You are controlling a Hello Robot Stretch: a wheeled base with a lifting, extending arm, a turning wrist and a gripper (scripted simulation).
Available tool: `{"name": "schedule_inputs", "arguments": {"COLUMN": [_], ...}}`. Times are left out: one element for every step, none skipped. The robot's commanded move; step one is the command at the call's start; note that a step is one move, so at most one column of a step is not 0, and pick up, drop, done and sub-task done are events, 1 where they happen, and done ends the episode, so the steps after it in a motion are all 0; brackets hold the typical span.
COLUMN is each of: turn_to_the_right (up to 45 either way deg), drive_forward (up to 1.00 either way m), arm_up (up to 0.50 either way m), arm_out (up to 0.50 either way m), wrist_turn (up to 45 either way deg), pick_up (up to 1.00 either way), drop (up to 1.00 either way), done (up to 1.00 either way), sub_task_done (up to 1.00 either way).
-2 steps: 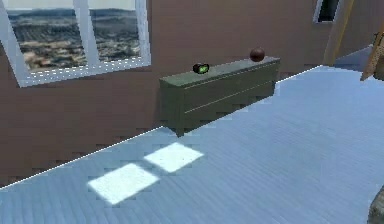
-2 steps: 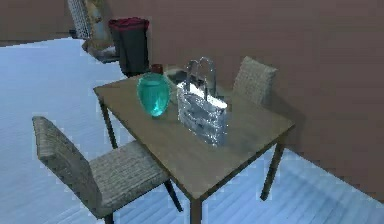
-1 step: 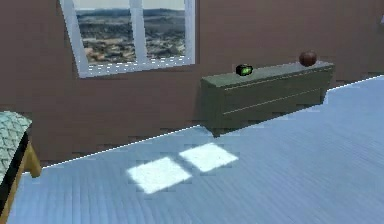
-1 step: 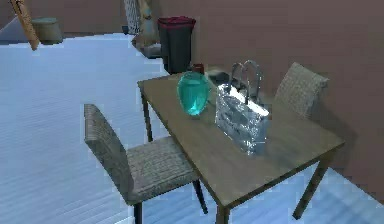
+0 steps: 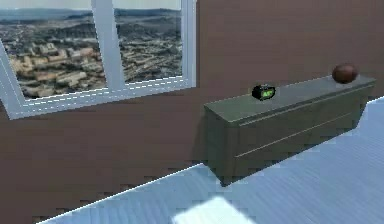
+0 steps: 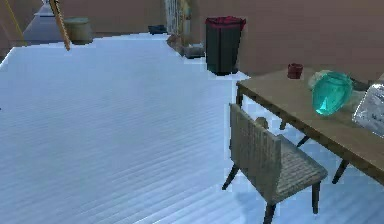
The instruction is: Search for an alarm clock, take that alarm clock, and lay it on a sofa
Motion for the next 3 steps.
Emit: {"name": "schedule_inputs", "arguments": {"turn_to_the_right": [33.0, 0.0, -45.0], "drive_forward": [0.0, 1.0, 0.0], "arm_up": [0.0, 0.0, 0.0], "arm_out": [0.0, 0.0, 0.0], "wrist_turn": [0.0, 0.0, 0.0], "pick_up": [0.0, 0.0, 0.0], "drop": [0.0, 0.0, 0.0], "done": [0.0, 0.0, 0.0], "sub_task_done": [0.0, 0.0, 0.0]}}
